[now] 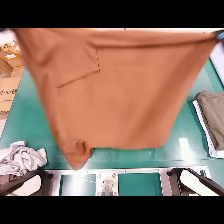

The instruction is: Fold the shirts.

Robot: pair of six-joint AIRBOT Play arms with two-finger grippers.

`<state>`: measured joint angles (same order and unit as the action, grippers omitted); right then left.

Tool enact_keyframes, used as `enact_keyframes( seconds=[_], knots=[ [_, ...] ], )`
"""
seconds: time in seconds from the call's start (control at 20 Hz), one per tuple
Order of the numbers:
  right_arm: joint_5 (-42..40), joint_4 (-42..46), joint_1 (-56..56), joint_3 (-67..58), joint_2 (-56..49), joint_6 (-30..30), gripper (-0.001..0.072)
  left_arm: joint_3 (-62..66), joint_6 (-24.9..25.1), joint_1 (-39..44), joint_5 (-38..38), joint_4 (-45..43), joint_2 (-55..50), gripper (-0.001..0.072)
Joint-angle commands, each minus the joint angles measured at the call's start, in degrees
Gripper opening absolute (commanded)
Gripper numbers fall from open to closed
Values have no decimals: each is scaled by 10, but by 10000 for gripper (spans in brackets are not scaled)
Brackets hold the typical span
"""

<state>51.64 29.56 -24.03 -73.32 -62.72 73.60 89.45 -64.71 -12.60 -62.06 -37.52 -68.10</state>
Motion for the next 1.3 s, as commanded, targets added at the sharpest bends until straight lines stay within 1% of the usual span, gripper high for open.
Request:
enact_keyframes(
  seconds=[0.0, 0.1, 0.2, 0.35, 0.45, 0.55, 0.65, 0.75, 0.85, 0.95, 1.15, 1.25],
  knots=[
    [-65, -7, 52, 31, -130, -44, 13, -71, 33, 24, 37, 28, -130, 29],
    [-92, -20, 70, 29, -198, -54, 13, -75, 33, 49, 83, 29, -198, 29],
    [-103, -37, 75, 23, -259, -61, 13, -75, 33, 67, 138, 30, -240, 29],
    [-103, -41, 74, 1, -324, -68, 13, -75, 33, 81, 211, 35, -273, 29],
    [-103, -41, 71, -7, -343, -68, 13, -75, 33, 79, 229, 35, -277, 29],
    [-92, -32, 62, -8, -342, -68, 12, -75, 33, 69, 217, 31, -277, 29],
    [-36, -16, 42, -7, -340, -67, 11, -75, 32, 52, 170, 16, -277, 29],
    [30, 4, 23, -5, -340, -65, 11, -75, 21, 29, 108, -5, -277, 29],
    [68, 28, 21, 19, -337, -63, 10, -76, 17, 21, 61, -36, -277, 29],
    [67, 41, 22, 61, -329, -62, 11, -81, 16, 26, 32, -63, -279, 29],
    [68, 42, 21, 111, -319, -64, 12, -97, 16, 28, 22, -74, -281, 29],
    [85, 41, 21, 115, -319, -64, 15, -99, 2, 28, 2, -85, -281, 31]
  ],
)
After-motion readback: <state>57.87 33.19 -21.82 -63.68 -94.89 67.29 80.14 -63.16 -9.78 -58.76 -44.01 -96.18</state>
